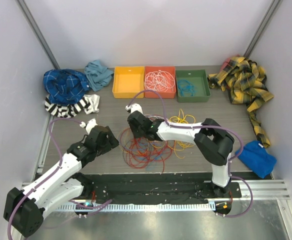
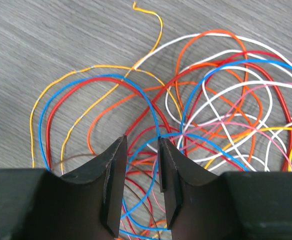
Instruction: Untangle the cables
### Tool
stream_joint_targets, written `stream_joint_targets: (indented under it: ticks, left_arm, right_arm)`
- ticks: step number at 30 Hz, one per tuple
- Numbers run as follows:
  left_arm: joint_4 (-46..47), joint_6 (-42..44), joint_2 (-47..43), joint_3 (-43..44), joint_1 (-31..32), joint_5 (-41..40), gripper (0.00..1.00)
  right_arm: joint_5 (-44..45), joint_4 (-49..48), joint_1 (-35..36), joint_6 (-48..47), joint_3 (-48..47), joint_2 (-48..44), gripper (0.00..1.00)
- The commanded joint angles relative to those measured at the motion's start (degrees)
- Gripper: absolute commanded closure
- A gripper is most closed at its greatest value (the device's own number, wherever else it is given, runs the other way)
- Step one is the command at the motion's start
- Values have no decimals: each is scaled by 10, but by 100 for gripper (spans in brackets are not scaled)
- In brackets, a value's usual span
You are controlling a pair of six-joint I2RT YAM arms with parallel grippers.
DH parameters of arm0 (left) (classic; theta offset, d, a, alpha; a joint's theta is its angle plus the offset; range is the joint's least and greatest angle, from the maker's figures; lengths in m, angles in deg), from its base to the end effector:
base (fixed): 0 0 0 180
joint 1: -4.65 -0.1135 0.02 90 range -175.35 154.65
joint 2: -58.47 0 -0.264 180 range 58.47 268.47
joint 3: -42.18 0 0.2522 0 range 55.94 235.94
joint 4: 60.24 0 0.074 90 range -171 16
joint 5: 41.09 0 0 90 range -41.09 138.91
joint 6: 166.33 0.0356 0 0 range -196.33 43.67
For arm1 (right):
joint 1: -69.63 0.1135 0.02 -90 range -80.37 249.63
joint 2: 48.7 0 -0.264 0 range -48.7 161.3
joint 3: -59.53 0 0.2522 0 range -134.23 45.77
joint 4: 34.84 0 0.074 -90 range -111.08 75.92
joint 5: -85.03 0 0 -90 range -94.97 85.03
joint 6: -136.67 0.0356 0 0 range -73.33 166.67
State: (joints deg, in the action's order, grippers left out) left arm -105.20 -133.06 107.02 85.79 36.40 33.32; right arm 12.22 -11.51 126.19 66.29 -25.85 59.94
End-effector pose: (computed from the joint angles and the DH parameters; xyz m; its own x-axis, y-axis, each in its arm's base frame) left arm 0.1464 -0.0794 0.2068 -0.6575 -0.5402 -0.5252 -0.3465 0.8358 -0.4258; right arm 0.2349 0.3366 0.1856 -0.6072 -0.3373 -0.7194 -0.5111 0.8591 0.0285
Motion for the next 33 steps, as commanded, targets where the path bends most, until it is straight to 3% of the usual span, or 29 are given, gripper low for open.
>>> stream_joint_targets:
  ticks: [1,10,17,26,30,33]
  left_arm:
    - [-2,-5,-8,-2,-3,-8,25]
    - [8,-7,0,-5,-3,-2,25]
    - [7,-9,-6,-9,-3,-3,25]
    - [6,-10,-11,-13,-4,-2,25]
    - [7,-11,-11,-15,-3,0,25]
    - [6,-11,-14,-15,-4,0,25]
  right_arm:
    - [16,-9,0,-7,-25,15,62]
    - [18,-10,-10,-5,-16,29,67]
    - [17,-16,-14,-6,-11,32,80]
    - [14,-15,-14,-5,-8,45,82]
    - [14,-15,-15,-6,-8,48,97]
    - [22,-14,-16,-7,-5,24,99]
